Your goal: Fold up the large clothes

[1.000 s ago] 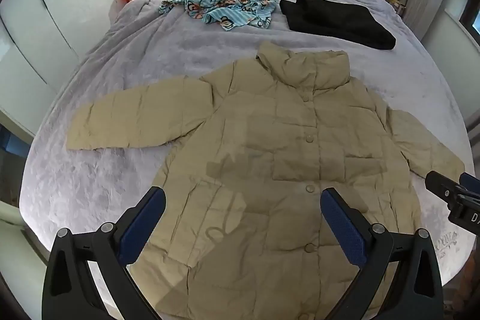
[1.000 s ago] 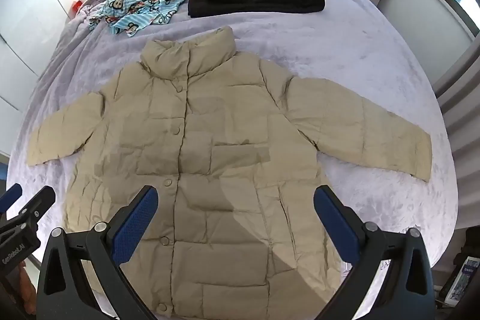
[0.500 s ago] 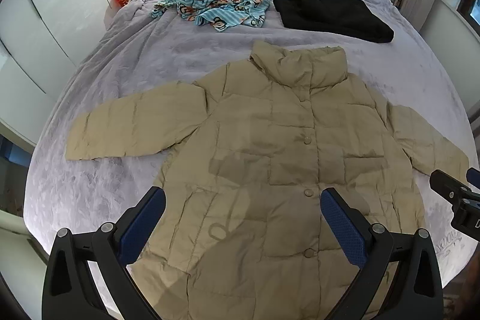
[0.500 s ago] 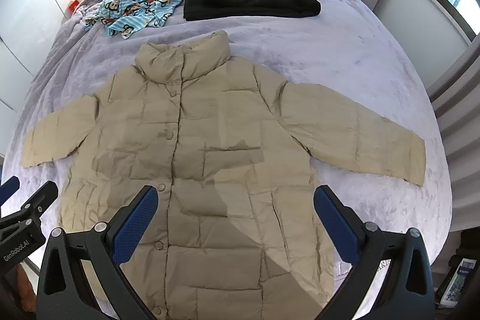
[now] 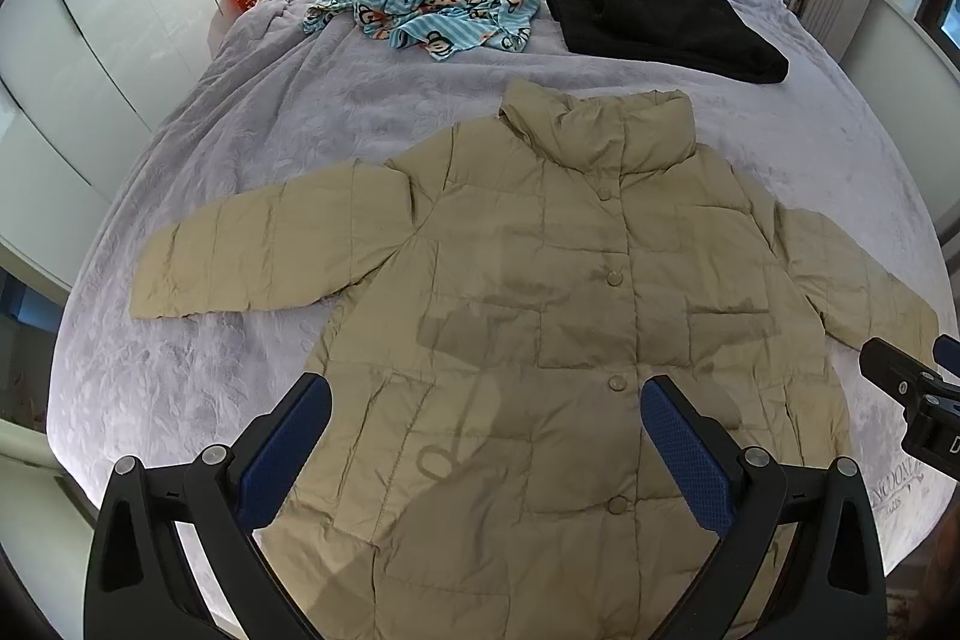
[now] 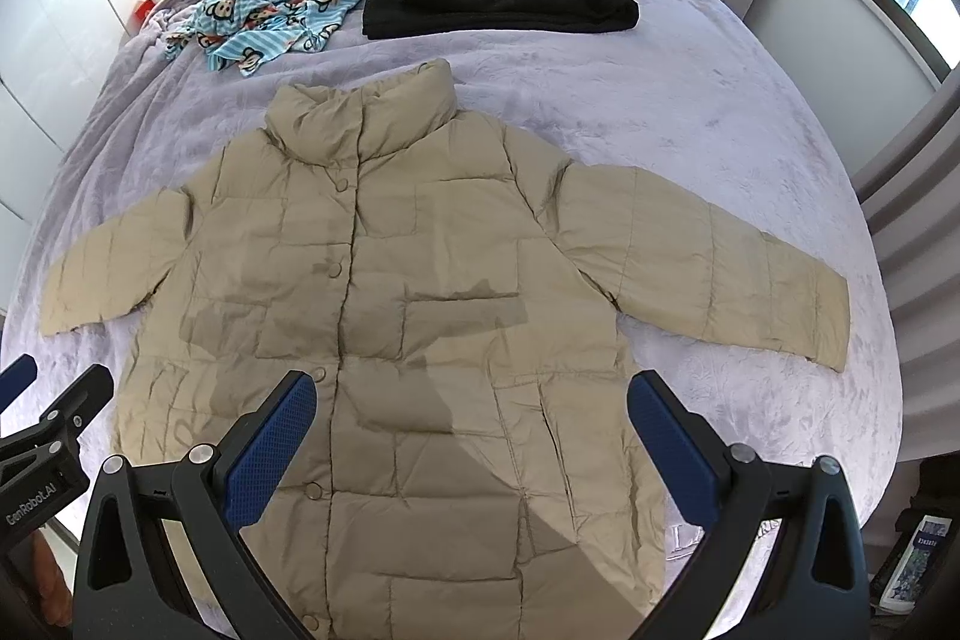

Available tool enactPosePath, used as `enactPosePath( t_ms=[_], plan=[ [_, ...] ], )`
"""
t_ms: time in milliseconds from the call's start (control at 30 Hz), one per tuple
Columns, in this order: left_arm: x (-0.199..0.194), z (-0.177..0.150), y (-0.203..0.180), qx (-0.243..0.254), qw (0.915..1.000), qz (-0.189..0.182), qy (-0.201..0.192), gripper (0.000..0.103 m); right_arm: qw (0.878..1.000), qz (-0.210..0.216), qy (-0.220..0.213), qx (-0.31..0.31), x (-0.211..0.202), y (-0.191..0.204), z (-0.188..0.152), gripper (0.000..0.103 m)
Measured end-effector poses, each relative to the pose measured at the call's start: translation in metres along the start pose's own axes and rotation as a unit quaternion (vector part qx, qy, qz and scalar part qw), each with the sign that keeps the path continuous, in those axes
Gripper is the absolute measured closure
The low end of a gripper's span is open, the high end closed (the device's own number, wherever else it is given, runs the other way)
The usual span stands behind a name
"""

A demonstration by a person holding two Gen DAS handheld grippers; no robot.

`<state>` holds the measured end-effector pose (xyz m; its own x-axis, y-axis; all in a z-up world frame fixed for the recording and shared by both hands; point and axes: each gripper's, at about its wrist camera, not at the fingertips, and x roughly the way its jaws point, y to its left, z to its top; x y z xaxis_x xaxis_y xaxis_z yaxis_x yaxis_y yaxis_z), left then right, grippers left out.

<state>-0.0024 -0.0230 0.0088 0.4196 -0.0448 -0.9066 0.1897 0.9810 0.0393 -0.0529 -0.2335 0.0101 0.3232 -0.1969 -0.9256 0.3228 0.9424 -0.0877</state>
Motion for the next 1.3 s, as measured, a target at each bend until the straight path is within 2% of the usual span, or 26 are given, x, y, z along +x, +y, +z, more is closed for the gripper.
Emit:
enactPosePath(
  t_ms=[1300],
  plan=[
    [0.0023, -0.0021, -0.0008, -0.001, 1.0000, 0.001, 0.001, 0.000, 1.000, 0.000, 0.001, -0.002, 0.0007, -0.0008, -0.0008, 0.000]
  ],
)
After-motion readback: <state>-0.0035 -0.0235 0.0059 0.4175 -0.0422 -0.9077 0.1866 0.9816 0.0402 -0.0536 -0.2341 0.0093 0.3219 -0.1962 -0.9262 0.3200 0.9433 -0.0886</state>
